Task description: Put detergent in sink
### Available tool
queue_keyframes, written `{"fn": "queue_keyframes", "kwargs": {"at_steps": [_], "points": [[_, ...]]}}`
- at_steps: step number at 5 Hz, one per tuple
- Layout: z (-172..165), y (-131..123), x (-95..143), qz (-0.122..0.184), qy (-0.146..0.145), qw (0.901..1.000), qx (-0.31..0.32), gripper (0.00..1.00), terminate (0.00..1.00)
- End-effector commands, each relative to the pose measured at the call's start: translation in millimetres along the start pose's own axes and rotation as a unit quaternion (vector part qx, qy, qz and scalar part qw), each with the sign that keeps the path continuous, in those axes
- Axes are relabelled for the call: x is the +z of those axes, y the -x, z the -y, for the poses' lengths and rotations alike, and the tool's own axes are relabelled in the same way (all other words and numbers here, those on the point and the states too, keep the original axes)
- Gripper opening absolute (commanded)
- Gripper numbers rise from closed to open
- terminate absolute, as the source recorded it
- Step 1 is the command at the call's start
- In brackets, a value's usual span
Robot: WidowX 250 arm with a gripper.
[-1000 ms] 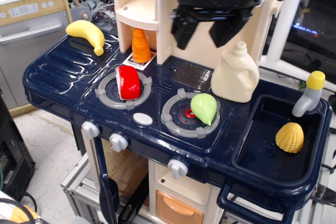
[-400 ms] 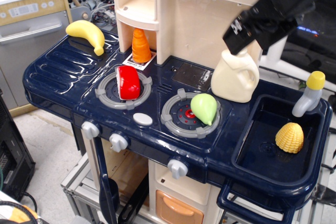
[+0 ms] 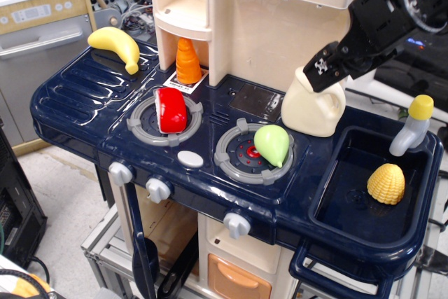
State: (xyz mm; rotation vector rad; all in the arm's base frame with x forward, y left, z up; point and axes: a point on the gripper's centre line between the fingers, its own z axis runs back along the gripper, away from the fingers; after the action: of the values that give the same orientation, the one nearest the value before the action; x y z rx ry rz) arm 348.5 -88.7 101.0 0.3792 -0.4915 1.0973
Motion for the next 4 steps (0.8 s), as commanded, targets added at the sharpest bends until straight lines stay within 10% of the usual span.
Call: {"fn": "queue_keyframes", "kwargs": {"at_steps": [1,3,4], "points": [[1.0,-12.2,-13.1,0.015,0.033,0.999,0.027,1.0,0.0],[-5.5,-12.8,-53.2,0.042,0.05,0.9976,0.025,1.0,0.0],[-0.5,-16.9,-67.1,0.047,0.074,0.996,0.013,0.0,0.0]]}}
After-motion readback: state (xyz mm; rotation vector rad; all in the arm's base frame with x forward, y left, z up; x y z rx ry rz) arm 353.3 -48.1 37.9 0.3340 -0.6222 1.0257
